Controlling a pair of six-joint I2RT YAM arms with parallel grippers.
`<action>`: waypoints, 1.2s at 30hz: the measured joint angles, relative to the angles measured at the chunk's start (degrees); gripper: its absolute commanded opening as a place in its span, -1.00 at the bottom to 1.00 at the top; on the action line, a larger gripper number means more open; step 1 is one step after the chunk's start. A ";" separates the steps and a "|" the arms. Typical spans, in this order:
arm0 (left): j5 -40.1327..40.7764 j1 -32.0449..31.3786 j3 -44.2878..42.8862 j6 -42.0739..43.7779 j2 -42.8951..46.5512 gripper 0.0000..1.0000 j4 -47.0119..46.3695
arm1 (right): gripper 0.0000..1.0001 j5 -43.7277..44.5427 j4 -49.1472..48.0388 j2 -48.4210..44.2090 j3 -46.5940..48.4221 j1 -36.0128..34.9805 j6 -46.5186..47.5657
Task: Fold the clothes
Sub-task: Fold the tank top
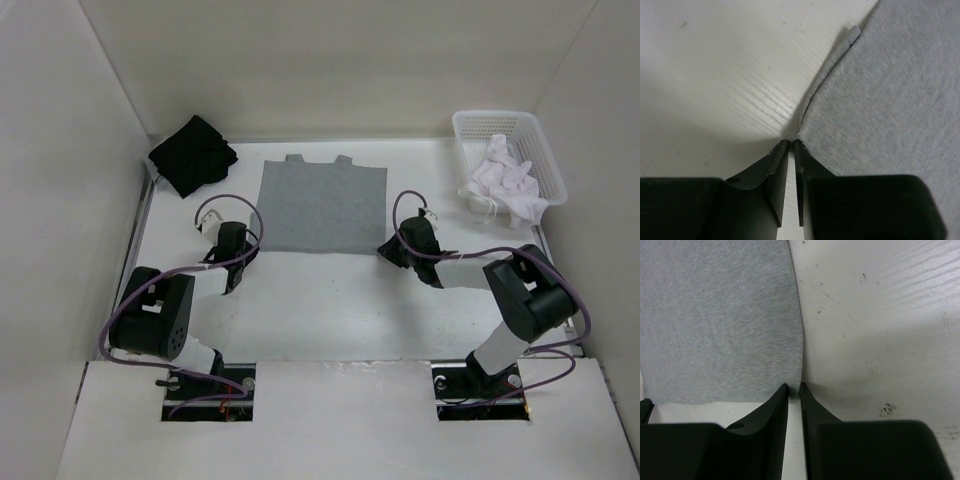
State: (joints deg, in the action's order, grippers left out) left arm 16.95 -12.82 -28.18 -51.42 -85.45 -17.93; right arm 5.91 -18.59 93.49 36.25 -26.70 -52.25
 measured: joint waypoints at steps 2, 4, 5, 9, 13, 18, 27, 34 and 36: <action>-0.07 0.04 -0.09 0.02 -0.98 -0.91 -1.64 | -0.78 0.07 -0.26 0.28 0.00 0.02 0.02; -0.20 0.07 -0.02 0.02 -1.60 -0.97 -3.17 | -0.85 0.11 -0.37 0.39 0.00 0.04 0.04; -0.39 0.13 0.17 0.02 -1.70 -1.00 -4.00 | -0.88 0.13 -0.37 0.39 0.00 0.04 0.09; -1.01 0.11 2.86 0.44 0.70 -1.00 -6.67 | -0.92 0.52 -0.76 -0.37 -0.98 0.02 0.63; -1.18 -0.02 6.27 1.60 13.99 -1.00 -3.85 | -0.93 1.75 1.55 -7.45 -4.55 -0.50 1.81; -1.20 -0.96 5.79 3.30 40.17 -1.00 5.07 | -0.94 4.98 11.21 -29.62 -8.15 -6.19 4.07; -0.90 -5.33 -13.99 5.73 68.06 -1.00 29.24 | -0.94 21.05 46.97 -71.73 6.62 -31.23 3.56; -1.16 -5.81 -21.38 6.36 70.05 -1.00 34.45 | -0.89 36.65 58.25 -67.54 22.34 -50.88 3.54; -1.20 -5.62 -19.39 6.23 69.61 -1.00 34.25 | -0.89 39.21 58.69 -64.74 22.77 -50.60 4.98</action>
State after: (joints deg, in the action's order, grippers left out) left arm 15.75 -18.44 -47.57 -45.19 -15.84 16.32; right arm 45.12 40.10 28.75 59.02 -77.30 -47.27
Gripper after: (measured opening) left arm 0.007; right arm 0.055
